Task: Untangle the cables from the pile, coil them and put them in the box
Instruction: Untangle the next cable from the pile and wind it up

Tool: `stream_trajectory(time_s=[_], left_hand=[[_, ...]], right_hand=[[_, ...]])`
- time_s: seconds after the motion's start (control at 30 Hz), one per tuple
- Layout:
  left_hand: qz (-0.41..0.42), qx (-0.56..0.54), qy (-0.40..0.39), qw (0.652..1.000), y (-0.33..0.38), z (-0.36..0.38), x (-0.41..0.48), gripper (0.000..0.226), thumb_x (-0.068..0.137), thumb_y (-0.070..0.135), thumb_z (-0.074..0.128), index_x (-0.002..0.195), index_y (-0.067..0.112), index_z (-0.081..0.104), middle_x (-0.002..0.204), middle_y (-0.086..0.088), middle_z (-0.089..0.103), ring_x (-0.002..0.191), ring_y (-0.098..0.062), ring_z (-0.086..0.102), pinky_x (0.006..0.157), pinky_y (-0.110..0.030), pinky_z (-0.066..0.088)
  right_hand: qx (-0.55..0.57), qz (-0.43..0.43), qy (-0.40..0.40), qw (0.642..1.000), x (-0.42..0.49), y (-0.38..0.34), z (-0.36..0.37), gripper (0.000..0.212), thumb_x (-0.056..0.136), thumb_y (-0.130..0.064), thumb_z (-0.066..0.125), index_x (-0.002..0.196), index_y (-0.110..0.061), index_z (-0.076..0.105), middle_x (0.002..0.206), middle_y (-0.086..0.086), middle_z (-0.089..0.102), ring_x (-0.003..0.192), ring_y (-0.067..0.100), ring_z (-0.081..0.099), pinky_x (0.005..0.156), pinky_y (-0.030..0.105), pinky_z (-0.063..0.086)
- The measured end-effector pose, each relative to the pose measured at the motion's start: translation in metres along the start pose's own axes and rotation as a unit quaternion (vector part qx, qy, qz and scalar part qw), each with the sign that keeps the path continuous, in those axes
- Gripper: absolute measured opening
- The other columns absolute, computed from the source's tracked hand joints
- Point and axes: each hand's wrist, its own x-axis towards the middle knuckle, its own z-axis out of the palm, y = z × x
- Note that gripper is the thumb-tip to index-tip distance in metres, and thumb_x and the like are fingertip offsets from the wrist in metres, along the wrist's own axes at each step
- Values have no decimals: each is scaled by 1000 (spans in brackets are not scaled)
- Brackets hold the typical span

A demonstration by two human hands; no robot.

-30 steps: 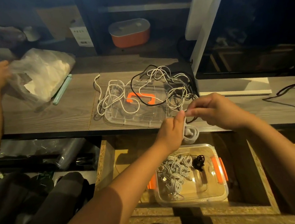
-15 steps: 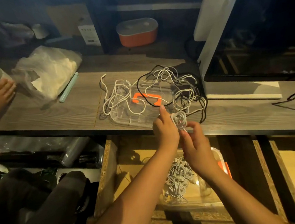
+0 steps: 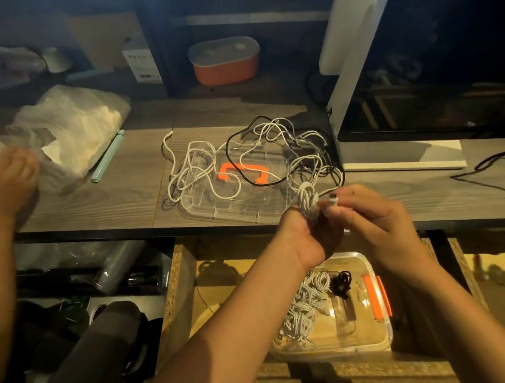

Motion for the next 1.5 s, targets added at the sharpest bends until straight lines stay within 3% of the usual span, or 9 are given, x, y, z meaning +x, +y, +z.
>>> stream_trajectory(time_s=[0.13,0.3,0.43,0.63,0.8,1.1,1.27,1.37,1.5], left_hand=[[19,-25,-19,999,-5,8,-4,39,96,19,39,64,7,57,47,-3,53,36,-11,51,38,-14,43],[19,-8,-62,998,-5,6,-12,39,96,23,36,76,2,62,73,-9,59,59,-15,56,50,-18,49],[21,-11,-74,997,-8,4,-13,50,97,26,33,68,0,64,66,-11,61,55,-16,59,50,-18,49],[80,65,-57,993,-9,11,-18,37,97,25,33,79,7,60,70,-8,58,57,-14,55,51,-23,48],[158,120,-12,980,-12,10,-18,36,97,29,41,70,13,58,56,-2,54,48,-12,51,44,-18,42],[158,155,-4,975,-16,-4,-20,39,97,26,39,69,10,60,54,-4,57,45,-13,55,43,-19,46],[213,207,57,953,-19,-7,-19,40,96,39,45,67,15,59,53,-1,59,50,-14,58,51,-24,48],[296,243,86,920,-12,-5,-19,41,93,48,47,73,16,64,70,-4,63,71,-19,61,75,-38,51],[374,330,111,860,-3,2,-23,44,95,47,43,84,9,61,79,-8,64,77,-20,62,80,-42,51]], right_hand=[[104,81,69,989,1,-8,-3,24,80,-16,65,101,-26,60,79,-2,70,78,13,67,67,19,52],[-159,2,21,987,3,-23,-10,22,81,-21,64,92,-40,61,79,-23,64,87,-4,61,74,11,50],[-258,-22,-34,965,7,-35,-13,23,79,-32,54,99,-37,63,83,-27,59,85,-2,61,69,13,51],[-45,8,114,992,-4,-35,-10,18,80,-25,63,95,-36,64,85,-13,70,83,9,66,62,18,55],[-228,-75,33,970,-1,-38,-12,19,87,-29,56,105,-29,62,87,-12,64,81,6,62,66,20,51],[-236,44,-6,971,0,-51,-8,18,80,-18,63,93,-26,73,76,-23,61,87,-6,58,71,9,48],[-386,2,-12,922,1,-46,2,13,80,-7,67,78,-16,75,73,-3,66,68,12,60,61,37,54],[-156,20,49,986,0,-40,4,11,76,-9,72,81,-19,70,71,-6,68,69,6,65,61,17,52],[-25,3,133,991,-5,-32,7,13,72,-23,68,84,-21,64,82,-7,70,70,4,67,64,13,52]])
